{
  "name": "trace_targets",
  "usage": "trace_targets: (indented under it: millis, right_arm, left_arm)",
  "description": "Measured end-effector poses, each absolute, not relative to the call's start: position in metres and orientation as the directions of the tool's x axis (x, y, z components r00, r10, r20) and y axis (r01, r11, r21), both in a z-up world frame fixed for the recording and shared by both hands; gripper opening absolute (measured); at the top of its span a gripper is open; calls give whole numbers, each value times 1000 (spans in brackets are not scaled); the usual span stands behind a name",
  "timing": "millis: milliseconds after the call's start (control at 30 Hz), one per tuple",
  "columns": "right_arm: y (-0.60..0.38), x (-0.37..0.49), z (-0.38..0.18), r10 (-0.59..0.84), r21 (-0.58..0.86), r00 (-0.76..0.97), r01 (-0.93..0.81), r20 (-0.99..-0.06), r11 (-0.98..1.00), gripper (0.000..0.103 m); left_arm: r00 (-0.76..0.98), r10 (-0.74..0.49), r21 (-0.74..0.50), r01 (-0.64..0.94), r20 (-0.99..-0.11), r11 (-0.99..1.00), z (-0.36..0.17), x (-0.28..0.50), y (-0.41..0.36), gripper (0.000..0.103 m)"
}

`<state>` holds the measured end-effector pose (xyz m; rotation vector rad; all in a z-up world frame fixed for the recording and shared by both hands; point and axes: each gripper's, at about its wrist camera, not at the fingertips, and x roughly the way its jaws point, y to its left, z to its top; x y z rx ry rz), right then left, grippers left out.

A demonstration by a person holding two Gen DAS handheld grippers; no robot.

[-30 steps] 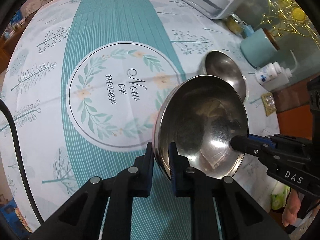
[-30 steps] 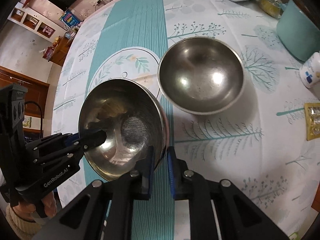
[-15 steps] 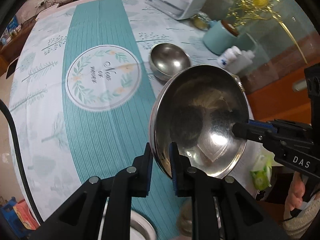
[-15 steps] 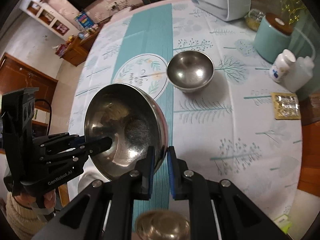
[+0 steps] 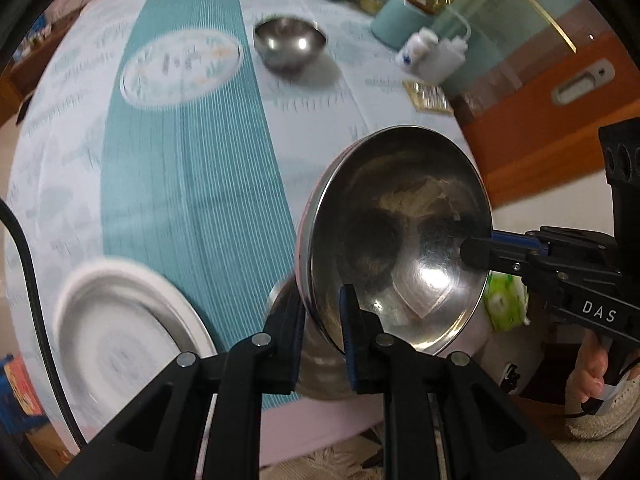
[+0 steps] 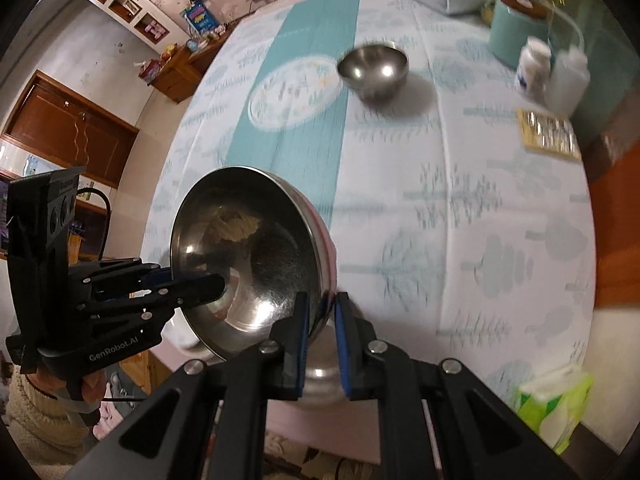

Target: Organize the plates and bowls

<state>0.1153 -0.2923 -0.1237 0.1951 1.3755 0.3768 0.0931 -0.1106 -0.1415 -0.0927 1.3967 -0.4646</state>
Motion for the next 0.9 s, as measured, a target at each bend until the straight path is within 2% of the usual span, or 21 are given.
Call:
trace_targets:
  millis: [333,900]
  right_arm:
    - [-294,72,-187,360,355,35,-115,-932,928,12]
    - [-280,78,-228,307,307,-20,-103,-952,946,12]
  left_arm:
    - [28,-311,-299,205,-950,932,-206,43,-119,15]
    - [25,-268,-259,192,-963,947,-230,53,-113,16]
